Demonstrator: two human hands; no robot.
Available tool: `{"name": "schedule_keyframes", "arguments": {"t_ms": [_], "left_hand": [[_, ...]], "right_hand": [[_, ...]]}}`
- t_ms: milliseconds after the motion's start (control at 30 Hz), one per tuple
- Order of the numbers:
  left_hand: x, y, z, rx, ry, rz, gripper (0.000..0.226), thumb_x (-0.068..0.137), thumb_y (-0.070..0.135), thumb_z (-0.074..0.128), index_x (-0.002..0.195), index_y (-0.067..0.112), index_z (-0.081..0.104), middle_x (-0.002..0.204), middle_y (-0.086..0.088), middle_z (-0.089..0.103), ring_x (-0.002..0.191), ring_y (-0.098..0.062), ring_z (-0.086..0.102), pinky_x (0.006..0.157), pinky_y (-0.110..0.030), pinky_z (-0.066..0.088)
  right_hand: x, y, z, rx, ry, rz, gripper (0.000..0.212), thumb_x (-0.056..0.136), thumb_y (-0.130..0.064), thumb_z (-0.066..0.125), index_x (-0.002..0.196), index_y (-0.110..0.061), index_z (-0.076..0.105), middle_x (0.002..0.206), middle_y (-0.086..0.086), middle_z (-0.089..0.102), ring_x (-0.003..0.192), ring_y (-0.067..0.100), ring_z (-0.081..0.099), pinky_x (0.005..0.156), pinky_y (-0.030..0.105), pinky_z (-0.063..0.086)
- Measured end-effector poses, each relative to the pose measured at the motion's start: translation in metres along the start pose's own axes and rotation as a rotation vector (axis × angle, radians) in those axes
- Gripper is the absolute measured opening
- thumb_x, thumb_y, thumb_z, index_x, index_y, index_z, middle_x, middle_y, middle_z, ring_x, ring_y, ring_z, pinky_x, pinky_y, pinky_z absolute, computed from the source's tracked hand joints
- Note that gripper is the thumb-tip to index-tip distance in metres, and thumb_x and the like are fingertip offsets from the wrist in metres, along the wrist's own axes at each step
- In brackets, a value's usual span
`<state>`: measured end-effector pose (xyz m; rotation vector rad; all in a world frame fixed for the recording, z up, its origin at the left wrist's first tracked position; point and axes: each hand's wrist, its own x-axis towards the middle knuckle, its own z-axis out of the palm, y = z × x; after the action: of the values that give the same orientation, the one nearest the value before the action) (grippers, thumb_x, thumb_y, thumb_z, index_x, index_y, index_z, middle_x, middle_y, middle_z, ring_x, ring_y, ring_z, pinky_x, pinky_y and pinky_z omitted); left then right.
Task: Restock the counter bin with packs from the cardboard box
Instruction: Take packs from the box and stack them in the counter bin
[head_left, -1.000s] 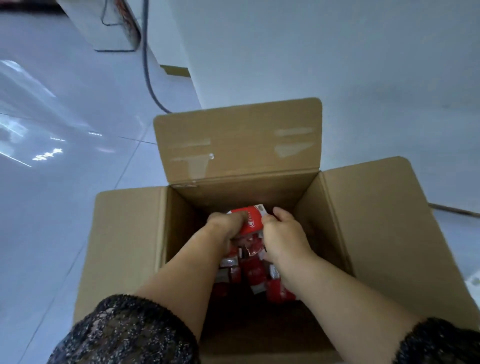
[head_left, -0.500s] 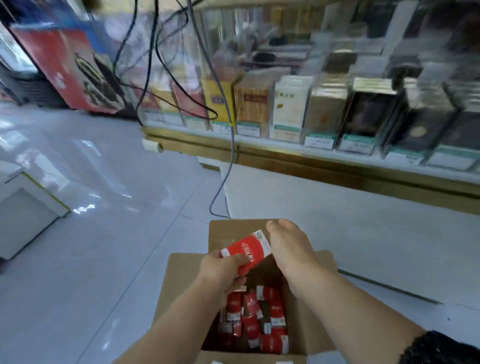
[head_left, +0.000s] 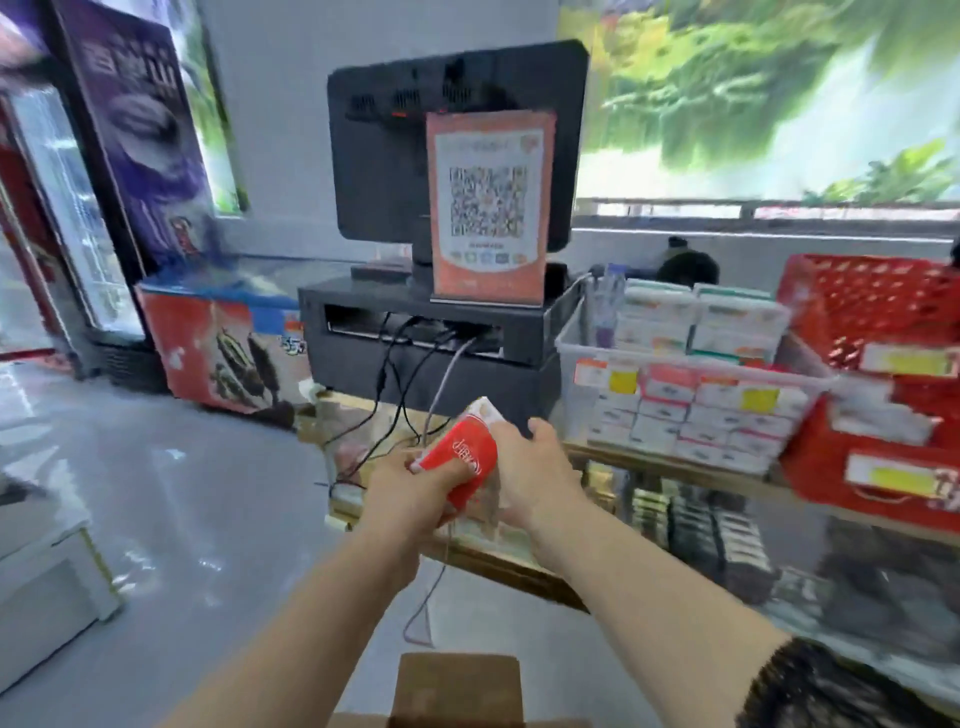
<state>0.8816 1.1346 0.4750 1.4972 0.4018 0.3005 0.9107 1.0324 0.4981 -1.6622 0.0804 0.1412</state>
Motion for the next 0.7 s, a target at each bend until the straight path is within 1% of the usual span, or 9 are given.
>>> {"name": "schedule_keyframes", "arguments": {"t_ms": [33,100,133,233,333,467,600,633,700], "left_hand": [[-0.009,0.020,0.005,0.027,-0.008,0.055,0.034,0.075,0.017,0.077,0.103,0.011,0.057,0.091,-0.009,0.067,0.078,-0.021,0.065,0.062,-0.030,0.052],[-0.024,0.057,0.016,0.076,-0.023,0.161,0.040,0.073,0.024,0.079,0.105,0.017,0.055,0.095,-0.006,0.066,0.084,-0.021,0.067,0.065,-0.032,0.056],[-0.030,0.074,0.023,0.101,-0.026,0.218,0.040,0.073,0.024,0.079,0.105,0.019,0.055,0.095,-0.005,0.065,0.083,-0.020,0.067,0.066,-0.033,0.058],[-0.041,0.117,0.046,0.143,-0.041,0.368,0.034,0.076,0.020,0.077,0.099,0.020,0.054,0.089,-0.002,0.063,0.067,-0.008,0.065,0.054,-0.024,0.055],[-0.037,0.145,0.070,0.198,-0.091,0.483,0.035,0.075,0.022,0.078,0.099,0.024,0.052,0.089,0.006,0.063,0.072,-0.002,0.062,0.061,-0.021,0.053],[-0.020,0.172,0.095,0.247,-0.206,0.572,0.036,0.077,0.017,0.075,0.095,0.032,0.048,0.088,0.011,0.062,0.077,0.001,0.060,0.067,-0.021,0.053],[0.009,0.186,0.112,0.302,-0.294,0.636,0.035,0.078,0.017,0.073,0.091,0.034,0.045,0.087,0.010,0.062,0.079,-0.002,0.062,0.072,-0.027,0.056],[0.017,0.188,0.114,0.314,-0.322,0.638,0.037,0.079,0.016,0.072,0.093,0.035,0.045,0.090,0.011,0.061,0.081,0.000,0.060,0.072,-0.025,0.055],[0.033,0.191,0.115,0.309,-0.415,0.627,0.044,0.080,0.014,0.071,0.106,0.036,0.043,0.102,0.017,0.057,0.085,0.007,0.055,0.069,-0.012,0.048]], "right_hand": [[-0.007,-0.019,-0.005,0.003,-0.009,-0.023,0.075,0.081,-0.055,0.044,0.148,-0.032,0.019,0.146,0.006,0.036,0.128,0.031,0.041,0.104,0.050,0.039],[-0.015,-0.053,-0.017,0.029,-0.014,-0.074,0.081,0.077,-0.057,0.042,0.149,-0.035,0.012,0.149,0.008,0.033,0.129,0.032,0.041,0.104,0.052,0.039],[-0.017,-0.067,-0.023,0.043,-0.004,-0.099,0.082,0.074,-0.058,0.041,0.148,-0.036,0.012,0.147,0.008,0.035,0.127,0.032,0.043,0.103,0.051,0.041],[-0.016,-0.107,-0.045,0.082,0.027,-0.167,0.071,0.088,-0.048,0.045,0.149,-0.030,0.014,0.145,0.005,0.038,0.125,0.030,0.046,0.099,0.043,0.044],[-0.007,-0.139,-0.069,0.132,0.068,-0.193,0.068,0.088,-0.048,0.049,0.146,-0.031,0.018,0.140,0.009,0.044,0.119,0.031,0.052,0.097,0.051,0.048],[0.013,-0.171,-0.094,0.177,0.126,-0.235,0.060,0.093,-0.036,0.054,0.144,-0.031,0.024,0.132,0.010,0.052,0.105,0.026,0.060,0.092,0.047,0.052],[0.047,-0.187,-0.109,0.191,0.235,-0.206,0.057,0.090,-0.028,0.059,0.141,-0.029,0.034,0.129,0.010,0.055,0.104,0.026,0.062,0.087,0.045,0.056],[0.054,-0.189,-0.111,0.184,0.244,-0.195,0.054,0.091,-0.027,0.059,0.140,-0.027,0.036,0.127,0.011,0.055,0.103,0.027,0.062,0.085,0.045,0.056],[0.066,-0.192,-0.115,0.173,0.252,-0.199,0.049,0.092,-0.025,0.060,0.136,-0.025,0.040,0.122,0.010,0.057,0.099,0.026,0.063,0.080,0.044,0.058]]}}
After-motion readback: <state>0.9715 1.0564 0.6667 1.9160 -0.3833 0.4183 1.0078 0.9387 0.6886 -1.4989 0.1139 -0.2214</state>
